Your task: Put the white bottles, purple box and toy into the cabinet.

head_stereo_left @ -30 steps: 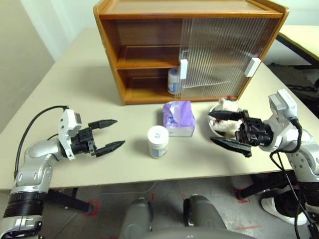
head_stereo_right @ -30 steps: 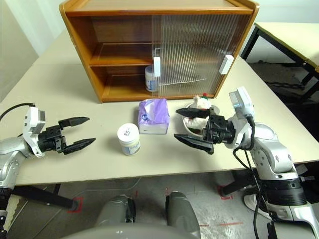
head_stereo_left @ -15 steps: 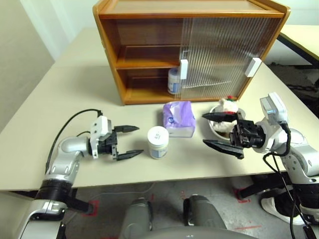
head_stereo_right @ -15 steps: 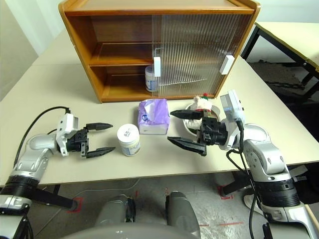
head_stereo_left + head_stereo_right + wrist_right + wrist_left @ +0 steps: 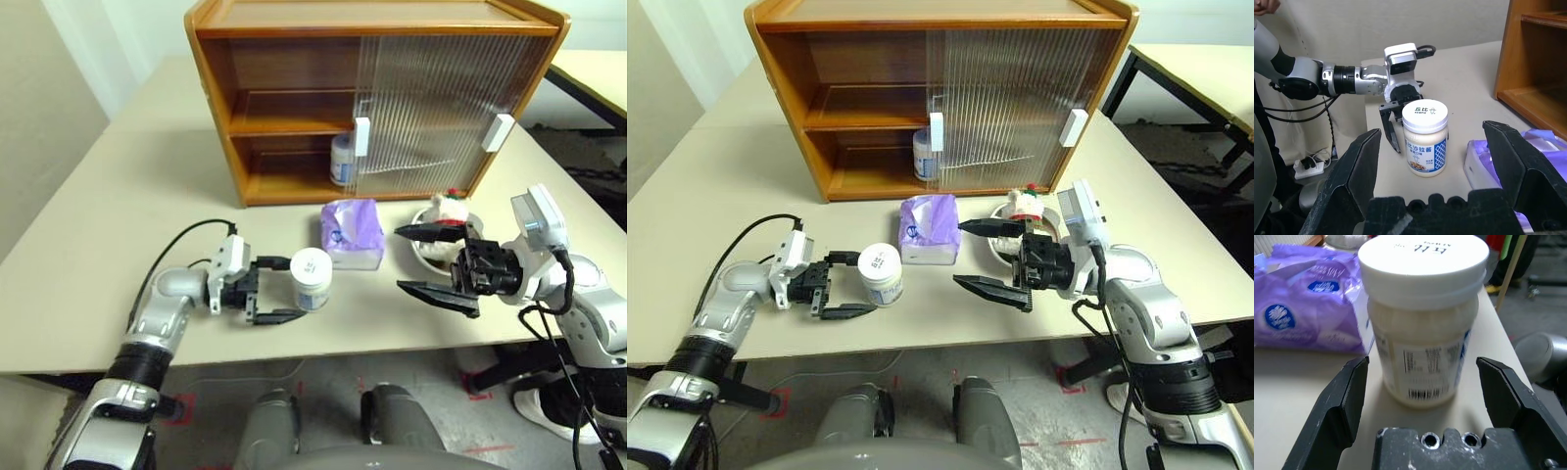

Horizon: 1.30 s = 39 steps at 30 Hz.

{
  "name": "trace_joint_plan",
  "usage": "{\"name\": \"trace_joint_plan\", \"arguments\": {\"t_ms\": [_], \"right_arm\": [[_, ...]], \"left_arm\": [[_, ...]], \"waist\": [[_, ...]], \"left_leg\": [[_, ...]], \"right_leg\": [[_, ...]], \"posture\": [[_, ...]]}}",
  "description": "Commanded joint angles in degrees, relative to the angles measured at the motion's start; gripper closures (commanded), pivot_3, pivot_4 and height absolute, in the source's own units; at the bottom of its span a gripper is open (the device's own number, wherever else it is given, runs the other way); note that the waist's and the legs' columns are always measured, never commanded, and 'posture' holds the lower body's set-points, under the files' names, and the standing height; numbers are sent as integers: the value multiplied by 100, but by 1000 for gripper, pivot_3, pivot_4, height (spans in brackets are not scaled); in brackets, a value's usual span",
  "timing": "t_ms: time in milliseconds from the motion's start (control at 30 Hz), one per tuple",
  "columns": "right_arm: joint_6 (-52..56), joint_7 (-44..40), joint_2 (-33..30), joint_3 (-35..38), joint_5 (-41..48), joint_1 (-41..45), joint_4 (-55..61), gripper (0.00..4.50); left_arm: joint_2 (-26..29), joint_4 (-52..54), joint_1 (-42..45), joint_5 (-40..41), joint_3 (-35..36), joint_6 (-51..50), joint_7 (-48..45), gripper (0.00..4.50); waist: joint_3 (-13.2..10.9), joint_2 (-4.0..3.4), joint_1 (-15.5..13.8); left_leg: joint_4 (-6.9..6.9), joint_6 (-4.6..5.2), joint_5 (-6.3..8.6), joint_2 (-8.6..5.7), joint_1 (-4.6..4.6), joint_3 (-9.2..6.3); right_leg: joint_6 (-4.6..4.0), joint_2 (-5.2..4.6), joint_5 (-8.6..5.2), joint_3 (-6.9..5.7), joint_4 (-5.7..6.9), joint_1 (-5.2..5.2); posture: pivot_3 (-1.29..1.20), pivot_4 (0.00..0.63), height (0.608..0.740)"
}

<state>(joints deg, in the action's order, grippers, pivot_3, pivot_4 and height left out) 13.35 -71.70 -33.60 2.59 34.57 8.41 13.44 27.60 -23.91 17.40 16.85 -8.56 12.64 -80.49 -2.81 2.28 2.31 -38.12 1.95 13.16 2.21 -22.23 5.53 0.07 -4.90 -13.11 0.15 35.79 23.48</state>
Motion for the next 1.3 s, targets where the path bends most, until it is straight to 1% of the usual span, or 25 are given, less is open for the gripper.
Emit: {"name": "trace_joint_plan", "arguments": {"t_ms": [33,133,167,233,267,300,433,500,600,700,767,867,900,933,1033,1133,1300], "right_arm": [[50,48,-123,79,70,-65,128,0],[74,72,-183,88,75,-98,173,0],[82,92,-197,96,88,-106,195,0],[99,143,-222,116,97,-120,242,0],[105,164,-230,127,101,-123,256,0],[110,177,-236,133,108,-126,267,0],[100,206,-248,135,135,-120,274,0],[83,265,-189,143,161,-78,267,0],[83,493,-37,143,157,52,201,0],[63,909,191,228,125,135,142,0],[-104,1258,341,268,-99,211,60,0],[-113,1875,739,394,-67,363,61,0],[-97,2001,818,405,-68,397,71,0],[-93,2126,901,387,-93,445,84,0],[-76,2476,1155,311,-112,593,177,0],[-95,2599,1252,218,-181,610,226,0],[-147,2704,1351,102,-285,593,256,0]], "left_arm": [[-162,-336,140,-161,-160,253,-73,40],[-351,-723,297,-327,-256,578,-38,40],[-399,-824,342,-361,-271,646,-21,201],[-449,-967,410,-399,-285,697,-36,600],[-438,-1035,443,-445,-303,698,-43,1047],[-410,-1095,468,-496,-322,695,-48,1393],[-276,-1289,502,-576,-253,795,16,1411],[-228,-1202,486,-412,-82,700,107,1411],[-197,-1069,599,-198,278,444,501,1411],[-240,-1120,905,-158,647,212,1204,1411],[-348,-1184,1055,-268,779,173,1694,1411],[-680,-1340,1314,-530,902,70,2736,1411],[-750,-1375,1366,-592,912,42,2954,1411],[-826,-1438,1433,-674,908,16,3190,1411],[-1021,-1638,1619,-927,880,16,3817,1411],[-1226,-1942,1871,-1202,861,-72,4507,1411],[-1399,-2452,2221,-1458,849,-88,5213,1411]], "waist": [[2,-1,6],[3,0,18],[3,0,28],[4,-1,52],[5,0,76],[5,-1,102],[28,-6,148],[30,-5,156],[29,-3,204],[27,0,216],[27,-1,197],[30,-4,141],[30,-4,136],[30,-4,138],[30,-3,142],[29,-3,142],[29,-3,156]], "left_leg": [[0,0,0,0,0,0],[-2,0,0,-3,0,-1],[-2,1,0,-4,-1,-1],[-2,0,0,-3,0,-2],[-2,1,0,-3,0,-3],[-2,1,0,-3,-1,-4],[-3,0,0,-6,2,-6],[-3,0,0,-4,7,-8],[-3,0,0,0,8,-9],[-2,0,0,3,6,-18],[-1,0,0,4,3,-19],[-3,0,0,1,3,-16],[-3,0,0,-2,3,-15],[-3,0,0,-5,-1,-15],[2,1,-1,-6,-11,-13],[12,1,0,-10,-20,-15],[16,0,1,-25,-19,-15]], "right_leg": [[0,0,0,0,0,0],[1,0,0,0,0,-1],[2,0,0,0,0,0],[2,0,0,0,0,-1],[2,0,0,0,0,-2],[3,0,0,0,-1,-2],[6,-1,1,0,-3,-8],[6,-1,2,0,-1,-12],[9,1,4,-1,2,-8],[12,3,7,-9,6,-6],[15,3,9,-13,6,-6],[23,-2,14,-12,3,-11],[69,-3,42,-10,1,-12],[98,-4,57,-9,-2,-11],[101,-3,47,-10,-8,-3],[99,-2,41,-10,-9,8],[103,0,36,-10,-12,8]], "posture": [[-101,0,740],[-117,0,740],[-119,0,740],[-119,0,740],[-122,0,740],[-122,0,740],[-120,0,740],[-120,0,740],[-106,0,740],[-95,0,740],[-93,0,740],[-93,0,740],[-95,0,740],[-96,0,740],[-98,0,740],[-101,0,740],[-103,0,740]]}}
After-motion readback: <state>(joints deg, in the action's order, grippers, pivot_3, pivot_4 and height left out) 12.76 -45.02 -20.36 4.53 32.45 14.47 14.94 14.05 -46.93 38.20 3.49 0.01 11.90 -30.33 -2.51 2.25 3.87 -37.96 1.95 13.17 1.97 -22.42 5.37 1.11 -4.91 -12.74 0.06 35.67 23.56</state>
